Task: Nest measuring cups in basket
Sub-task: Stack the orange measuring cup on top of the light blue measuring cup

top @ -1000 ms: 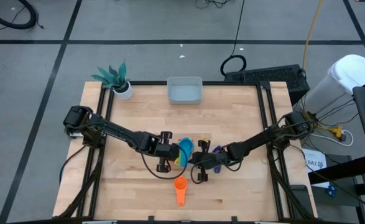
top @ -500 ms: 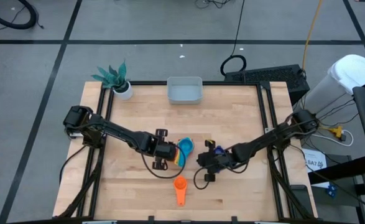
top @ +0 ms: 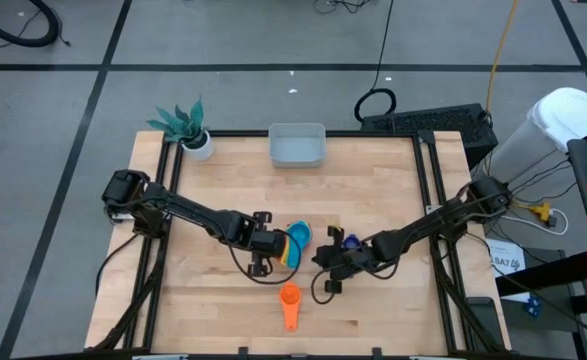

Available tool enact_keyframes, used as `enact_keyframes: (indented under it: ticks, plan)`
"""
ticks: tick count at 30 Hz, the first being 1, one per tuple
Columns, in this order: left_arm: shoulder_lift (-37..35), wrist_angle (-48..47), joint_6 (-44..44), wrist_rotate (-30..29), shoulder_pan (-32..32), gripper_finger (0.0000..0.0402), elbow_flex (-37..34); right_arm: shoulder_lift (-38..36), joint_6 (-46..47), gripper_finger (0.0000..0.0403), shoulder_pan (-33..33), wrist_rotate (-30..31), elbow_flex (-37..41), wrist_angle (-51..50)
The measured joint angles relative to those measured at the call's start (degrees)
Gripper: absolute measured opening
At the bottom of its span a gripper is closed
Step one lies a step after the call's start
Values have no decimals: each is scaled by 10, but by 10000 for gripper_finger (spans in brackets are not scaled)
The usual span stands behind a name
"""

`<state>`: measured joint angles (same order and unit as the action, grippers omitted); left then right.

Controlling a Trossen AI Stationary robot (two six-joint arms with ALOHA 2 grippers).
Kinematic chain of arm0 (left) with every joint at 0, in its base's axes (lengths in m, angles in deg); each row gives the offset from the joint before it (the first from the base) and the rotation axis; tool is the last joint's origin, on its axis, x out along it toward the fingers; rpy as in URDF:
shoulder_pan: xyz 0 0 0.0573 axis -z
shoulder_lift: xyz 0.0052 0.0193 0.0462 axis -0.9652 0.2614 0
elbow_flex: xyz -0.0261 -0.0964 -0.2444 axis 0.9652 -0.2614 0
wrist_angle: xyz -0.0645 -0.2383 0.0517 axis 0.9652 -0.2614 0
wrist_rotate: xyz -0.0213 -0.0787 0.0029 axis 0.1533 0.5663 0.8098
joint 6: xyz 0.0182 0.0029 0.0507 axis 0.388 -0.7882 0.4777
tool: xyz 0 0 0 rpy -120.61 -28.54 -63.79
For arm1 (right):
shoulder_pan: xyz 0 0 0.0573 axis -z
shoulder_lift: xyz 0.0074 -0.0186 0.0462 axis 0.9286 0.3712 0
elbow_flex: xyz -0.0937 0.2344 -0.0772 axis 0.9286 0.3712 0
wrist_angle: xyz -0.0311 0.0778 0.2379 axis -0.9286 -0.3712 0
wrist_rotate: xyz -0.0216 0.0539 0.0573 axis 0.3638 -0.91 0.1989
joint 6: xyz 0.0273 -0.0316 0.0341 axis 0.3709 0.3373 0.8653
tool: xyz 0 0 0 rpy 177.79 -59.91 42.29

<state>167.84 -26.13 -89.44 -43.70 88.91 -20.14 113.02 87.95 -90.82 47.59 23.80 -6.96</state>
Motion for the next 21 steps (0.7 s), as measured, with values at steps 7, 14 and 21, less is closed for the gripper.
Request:
enact_keyframes:
  ticks: [7,14,21]
  plan:
    - [0,-6,-1,-13,0,51,0,26,-4,0,0,-3,0,39]
    - [-18,-54,-51,-22,5,51,1,23,2,0,-1,1,0,-19]
    - [-75,-37,-169,-29,42,51,2,22,37,0,-4,14,0,-107]
